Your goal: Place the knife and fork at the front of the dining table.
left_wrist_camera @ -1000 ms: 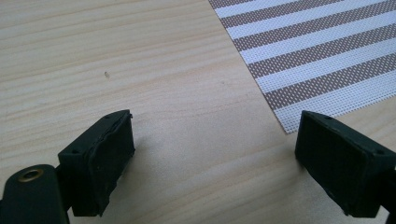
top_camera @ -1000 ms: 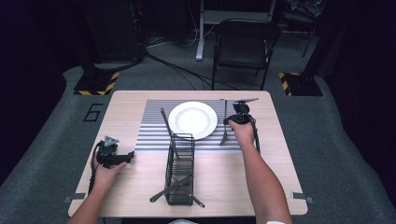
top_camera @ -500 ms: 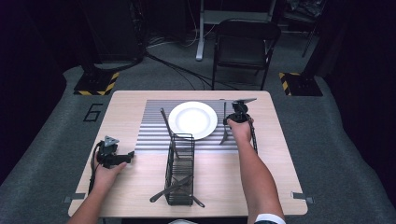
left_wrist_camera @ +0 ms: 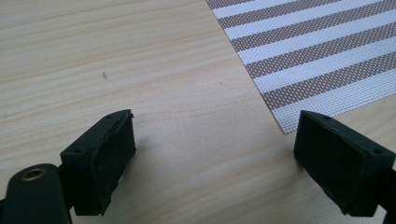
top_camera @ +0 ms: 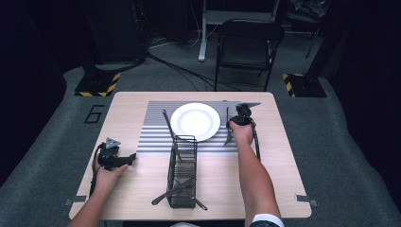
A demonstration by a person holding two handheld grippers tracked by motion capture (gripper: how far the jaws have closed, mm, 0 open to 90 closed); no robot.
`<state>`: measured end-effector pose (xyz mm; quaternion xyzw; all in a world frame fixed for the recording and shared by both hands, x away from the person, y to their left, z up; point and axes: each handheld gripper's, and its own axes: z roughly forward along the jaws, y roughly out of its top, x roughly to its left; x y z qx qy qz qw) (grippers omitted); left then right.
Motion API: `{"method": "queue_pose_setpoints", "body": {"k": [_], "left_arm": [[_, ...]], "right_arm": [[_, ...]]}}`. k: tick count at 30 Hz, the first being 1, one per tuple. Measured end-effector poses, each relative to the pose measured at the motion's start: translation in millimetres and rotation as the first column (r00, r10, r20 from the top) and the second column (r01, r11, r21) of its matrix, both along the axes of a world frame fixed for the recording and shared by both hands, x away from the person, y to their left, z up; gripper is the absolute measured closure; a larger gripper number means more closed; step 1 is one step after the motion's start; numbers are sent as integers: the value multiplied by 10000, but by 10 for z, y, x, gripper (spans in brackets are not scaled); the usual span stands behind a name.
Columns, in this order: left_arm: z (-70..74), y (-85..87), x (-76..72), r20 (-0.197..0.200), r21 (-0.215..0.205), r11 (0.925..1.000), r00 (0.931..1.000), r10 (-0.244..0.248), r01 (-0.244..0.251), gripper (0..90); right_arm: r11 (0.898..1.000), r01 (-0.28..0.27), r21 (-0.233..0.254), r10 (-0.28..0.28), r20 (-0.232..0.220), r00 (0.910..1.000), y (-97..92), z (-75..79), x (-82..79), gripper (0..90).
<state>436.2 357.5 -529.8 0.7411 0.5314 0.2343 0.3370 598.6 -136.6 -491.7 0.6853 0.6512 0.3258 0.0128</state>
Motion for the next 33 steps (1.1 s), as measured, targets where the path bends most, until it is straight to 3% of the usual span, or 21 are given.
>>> {"method": "queue_pose_setpoints", "body": {"k": [7, 17, 24, 27, 33], "left_arm": [[-1, 0, 0, 9, -3, 10000, 10000, 3, -3, 124], [-1, 0, 0, 9, -4, 10000, 10000, 4, -4, 124], [0, -1, 1, -2, -5, 10000, 10000, -9, 9, 124], [0, -1, 1, -3, 0, 10000, 10000, -12, 12, 124], [-1, -2, 1, 5, -8, 10000, 10000, -1, 1, 124]], "right_arm": [[9995, 277, -142, -278, -102, 9996, 20, -45, -7, 874], [9963, 840, 181, -835, -269, 9961, 14, -101, -33, 872], [9941, 1084, 54, -1082, -189, 9939, 2, -108, -67, 848], [9938, 1093, 225, -1088, -233, 9938, -17, -108, -70, 832], [9958, 913, 5, -913, -271, 9955, -61, -91, -85, 824]]}}
